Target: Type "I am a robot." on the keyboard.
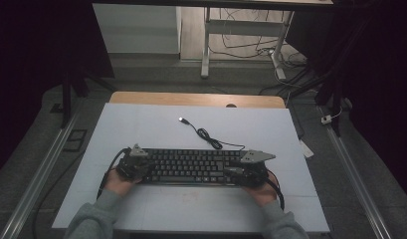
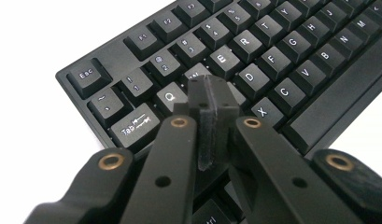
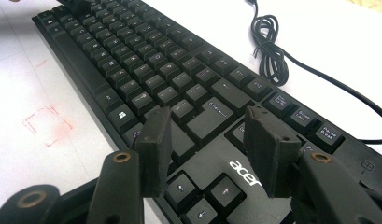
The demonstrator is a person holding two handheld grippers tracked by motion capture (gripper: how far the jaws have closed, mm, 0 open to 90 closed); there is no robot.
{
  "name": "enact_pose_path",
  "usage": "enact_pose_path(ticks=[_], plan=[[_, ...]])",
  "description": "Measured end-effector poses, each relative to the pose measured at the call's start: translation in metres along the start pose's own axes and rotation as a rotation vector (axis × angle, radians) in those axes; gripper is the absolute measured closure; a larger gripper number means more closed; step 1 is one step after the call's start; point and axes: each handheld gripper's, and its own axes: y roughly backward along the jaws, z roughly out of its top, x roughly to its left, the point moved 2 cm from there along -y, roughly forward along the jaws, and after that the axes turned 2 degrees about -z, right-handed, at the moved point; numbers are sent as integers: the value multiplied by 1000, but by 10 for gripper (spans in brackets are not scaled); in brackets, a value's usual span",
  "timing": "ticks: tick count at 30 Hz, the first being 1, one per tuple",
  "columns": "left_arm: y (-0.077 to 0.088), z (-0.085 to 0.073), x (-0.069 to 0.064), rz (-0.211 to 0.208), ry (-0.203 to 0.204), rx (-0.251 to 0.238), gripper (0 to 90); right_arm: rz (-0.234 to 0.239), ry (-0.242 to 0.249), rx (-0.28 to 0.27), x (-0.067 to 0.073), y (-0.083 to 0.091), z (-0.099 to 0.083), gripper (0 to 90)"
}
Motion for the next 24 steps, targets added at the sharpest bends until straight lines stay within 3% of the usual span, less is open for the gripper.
enact_pose_path(ticks=[2,10,14,24], plan=[[1,0,0,2,-3,-5,890,0,0,0,0,0,0,522],[18,3,-1,-23,18,-97,889,1,-5,-3,-1,0,0,522],[22,3,0,-42,27,-114,868,-1,0,-3,0,1,0,522],[23,4,-1,-78,31,-129,545,1,-3,-5,-1,1,0,522]])
